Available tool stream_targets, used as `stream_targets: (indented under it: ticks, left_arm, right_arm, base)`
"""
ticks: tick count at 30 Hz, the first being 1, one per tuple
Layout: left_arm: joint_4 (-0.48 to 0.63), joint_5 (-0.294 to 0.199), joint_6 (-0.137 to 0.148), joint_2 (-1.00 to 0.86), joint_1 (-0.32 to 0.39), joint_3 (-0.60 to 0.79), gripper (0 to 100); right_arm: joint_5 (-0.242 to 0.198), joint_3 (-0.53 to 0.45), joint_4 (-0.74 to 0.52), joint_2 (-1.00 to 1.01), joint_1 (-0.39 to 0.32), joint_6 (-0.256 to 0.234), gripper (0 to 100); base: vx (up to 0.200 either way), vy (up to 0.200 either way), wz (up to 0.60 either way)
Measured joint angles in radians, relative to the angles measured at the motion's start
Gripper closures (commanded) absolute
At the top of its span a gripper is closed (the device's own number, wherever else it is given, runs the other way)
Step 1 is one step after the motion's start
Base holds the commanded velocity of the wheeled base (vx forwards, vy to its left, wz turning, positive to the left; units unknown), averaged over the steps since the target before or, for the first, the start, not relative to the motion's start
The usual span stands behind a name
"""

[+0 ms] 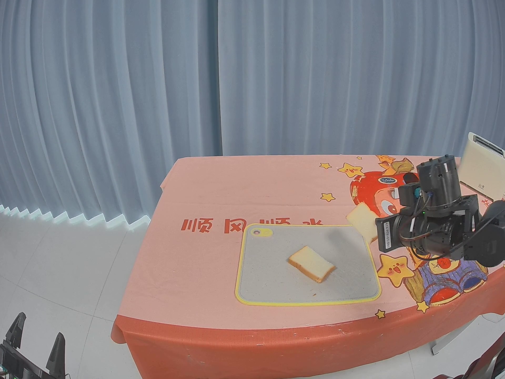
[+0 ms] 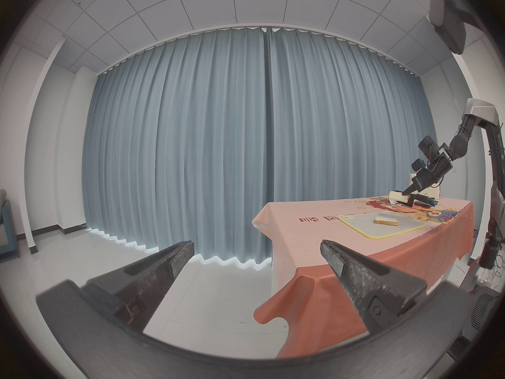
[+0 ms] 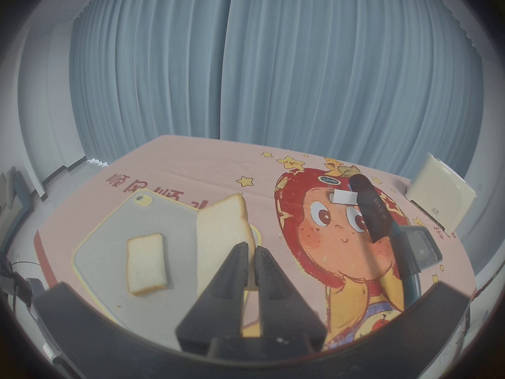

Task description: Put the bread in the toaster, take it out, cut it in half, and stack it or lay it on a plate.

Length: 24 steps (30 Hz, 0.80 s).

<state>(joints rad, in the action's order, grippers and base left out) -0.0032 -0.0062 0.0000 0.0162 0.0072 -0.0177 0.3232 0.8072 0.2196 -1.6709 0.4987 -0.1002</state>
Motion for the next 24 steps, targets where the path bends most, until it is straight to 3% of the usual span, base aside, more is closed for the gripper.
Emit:
stream_targets:
  ticks: [6, 17, 24]
  left_arm:
    - [0.0, 0.0, 0.0, 0.0, 0.0, 0.0, 0]
    - [0.0, 0.0, 0.0, 0.0, 0.0, 0.0, 0]
    - [0.0, 0.0, 0.0, 0.0, 0.0, 0.0, 0]
  right_arm:
    - [-0.005, -0.085, 0.036, 0.1, -0.001, -0.005, 100]
    - [-0.002, -0.246, 0.287, 0.221, 0.01, -0.001, 100]
    - [-0.002, -0.272, 0.291, 0.257, 0.047, 0.004, 100]
  base:
    - [0.0, 0.0, 0.0]
    - [0.0, 0.0, 0.0]
    - [0.0, 0.0, 0.0]
